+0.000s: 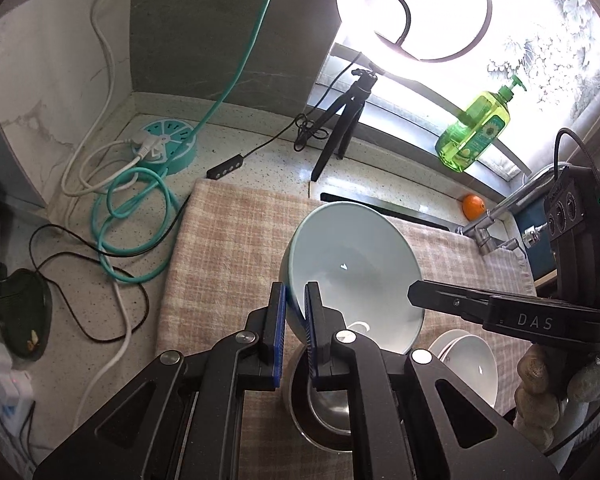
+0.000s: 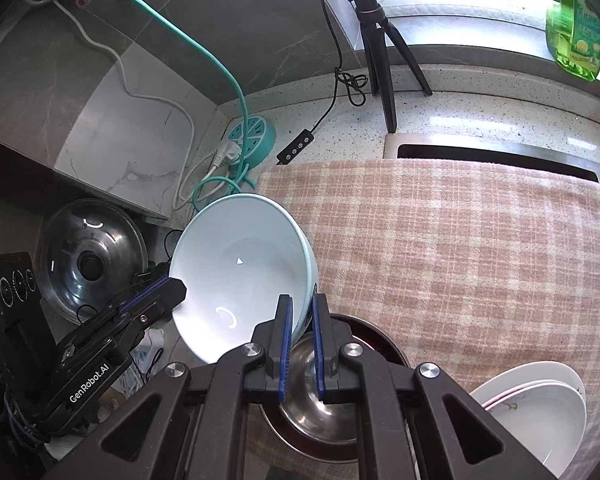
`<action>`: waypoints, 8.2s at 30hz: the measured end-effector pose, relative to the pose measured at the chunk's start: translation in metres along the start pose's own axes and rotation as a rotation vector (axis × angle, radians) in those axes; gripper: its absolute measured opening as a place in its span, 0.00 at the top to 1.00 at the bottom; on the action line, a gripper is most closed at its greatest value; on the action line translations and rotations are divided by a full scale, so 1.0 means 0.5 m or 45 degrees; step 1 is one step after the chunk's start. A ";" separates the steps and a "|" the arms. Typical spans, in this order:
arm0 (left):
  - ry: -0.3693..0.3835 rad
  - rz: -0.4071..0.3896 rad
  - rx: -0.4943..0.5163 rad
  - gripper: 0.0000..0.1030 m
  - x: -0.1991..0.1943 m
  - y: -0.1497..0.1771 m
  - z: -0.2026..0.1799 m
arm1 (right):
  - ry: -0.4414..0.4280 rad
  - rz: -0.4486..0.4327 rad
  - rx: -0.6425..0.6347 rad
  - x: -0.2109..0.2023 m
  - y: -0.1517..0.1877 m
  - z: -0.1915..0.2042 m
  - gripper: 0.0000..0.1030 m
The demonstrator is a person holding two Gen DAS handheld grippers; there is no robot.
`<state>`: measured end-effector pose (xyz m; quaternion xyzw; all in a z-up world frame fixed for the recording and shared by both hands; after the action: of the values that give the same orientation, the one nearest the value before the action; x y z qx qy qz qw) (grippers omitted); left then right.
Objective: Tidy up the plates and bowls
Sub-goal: 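Lift the white bowl with the left gripper and carry it to the nested bowls, then lower the white bowl into the steel bowl with the left gripper, then carry the nested bowl stack with the left gripper toward the white plates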
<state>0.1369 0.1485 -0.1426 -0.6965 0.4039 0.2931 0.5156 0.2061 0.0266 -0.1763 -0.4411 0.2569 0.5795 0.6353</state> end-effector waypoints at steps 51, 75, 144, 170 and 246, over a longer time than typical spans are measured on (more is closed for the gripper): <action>0.030 0.192 0.025 0.93 0.052 0.166 -0.047 | 0.063 0.115 0.088 0.027 0.176 -0.094 0.91; 0.004 0.219 0.058 0.93 0.072 0.177 -0.041 | 0.081 0.118 0.071 0.033 0.174 -0.100 0.91; 0.068 0.203 -0.035 0.86 0.082 0.181 0.033 | 0.054 -0.054 0.145 0.035 0.185 -0.157 0.91; 0.083 0.269 0.016 0.92 0.116 0.188 0.022 | 0.136 -0.007 0.086 0.065 0.179 -0.151 0.90; 0.164 0.123 0.128 0.92 0.054 0.143 -0.169 | 0.164 -0.199 0.186 -0.153 0.198 -0.216 0.92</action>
<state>0.0879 0.0508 -0.1740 -0.6670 0.4835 0.2515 0.5081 0.1158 -0.1111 -0.1898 -0.4486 0.3035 0.4786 0.6911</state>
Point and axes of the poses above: each gripper's, at about its wrist camera, not at the fingertips, and x roughly the way its jaws point, z to its left, y to its underside, the point moved 7 cm from there along x, roughly the way its jaws point
